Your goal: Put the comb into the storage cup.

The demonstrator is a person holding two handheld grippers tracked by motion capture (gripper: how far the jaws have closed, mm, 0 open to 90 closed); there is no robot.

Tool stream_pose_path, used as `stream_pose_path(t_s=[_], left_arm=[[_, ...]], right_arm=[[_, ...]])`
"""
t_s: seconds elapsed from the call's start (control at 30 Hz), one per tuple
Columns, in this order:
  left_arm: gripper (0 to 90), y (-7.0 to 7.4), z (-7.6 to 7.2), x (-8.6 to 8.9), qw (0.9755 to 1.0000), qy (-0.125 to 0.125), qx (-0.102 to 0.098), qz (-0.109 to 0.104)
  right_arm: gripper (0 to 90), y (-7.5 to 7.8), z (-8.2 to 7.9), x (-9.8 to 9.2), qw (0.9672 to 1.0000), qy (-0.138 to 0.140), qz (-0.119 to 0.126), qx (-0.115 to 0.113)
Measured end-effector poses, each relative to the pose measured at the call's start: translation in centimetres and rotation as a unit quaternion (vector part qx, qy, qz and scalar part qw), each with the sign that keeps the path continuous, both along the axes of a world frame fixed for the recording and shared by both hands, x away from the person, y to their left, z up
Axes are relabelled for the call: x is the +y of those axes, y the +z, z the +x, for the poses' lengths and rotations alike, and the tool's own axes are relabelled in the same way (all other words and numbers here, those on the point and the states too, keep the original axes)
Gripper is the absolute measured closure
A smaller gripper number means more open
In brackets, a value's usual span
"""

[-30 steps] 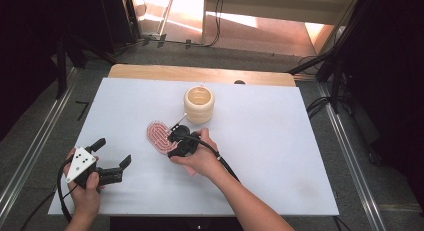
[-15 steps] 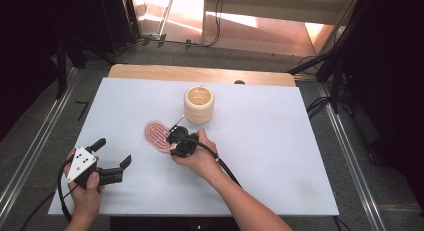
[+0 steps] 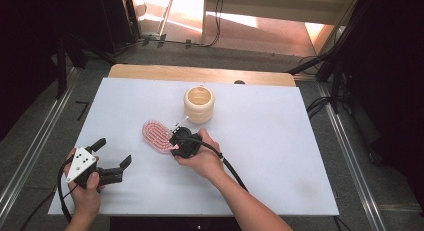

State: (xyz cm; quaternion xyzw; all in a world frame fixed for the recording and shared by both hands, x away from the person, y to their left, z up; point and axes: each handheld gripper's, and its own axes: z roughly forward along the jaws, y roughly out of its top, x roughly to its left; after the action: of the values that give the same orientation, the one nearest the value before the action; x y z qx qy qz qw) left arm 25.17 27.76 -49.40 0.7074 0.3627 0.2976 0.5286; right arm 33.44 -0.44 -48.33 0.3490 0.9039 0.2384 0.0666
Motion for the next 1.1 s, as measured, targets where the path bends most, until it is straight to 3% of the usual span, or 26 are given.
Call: stream_pose_path(t_s=[0.3,0.43,0.5,0.73,1.1], left_arm=[[0.0,0.0,0.0,0.0,1.0000,0.002,0.000,0.001],[0.0,0.0,0.0,0.0,1.0000,0.001,0.000,0.000],[0.0,0.0,0.0,-0.1,1.0000,0.002,0.000,0.000],[0.0,0.0,-0.1,-0.3,0.9999,0.004,-0.003,0.010],[0.0,0.0,-0.2,-0.6,0.9997,0.006,-0.011,0.021]], right_arm=[[67.4,0.4,-0.6,-1.4,0.9984,-0.002,0.048,-0.031],[67.4,0.6,-0.8,-1.7,0.9974,-0.004,0.057,-0.043],[67.4,0.8,-1.0,-2.0,0.9962,0.003,0.064,-0.058],[67.4,1.5,-1.6,-2.8,0.9924,0.002,0.094,-0.080],[67.4,1.4,-2.2,-4.7,0.9884,-0.010,0.120,-0.092]])
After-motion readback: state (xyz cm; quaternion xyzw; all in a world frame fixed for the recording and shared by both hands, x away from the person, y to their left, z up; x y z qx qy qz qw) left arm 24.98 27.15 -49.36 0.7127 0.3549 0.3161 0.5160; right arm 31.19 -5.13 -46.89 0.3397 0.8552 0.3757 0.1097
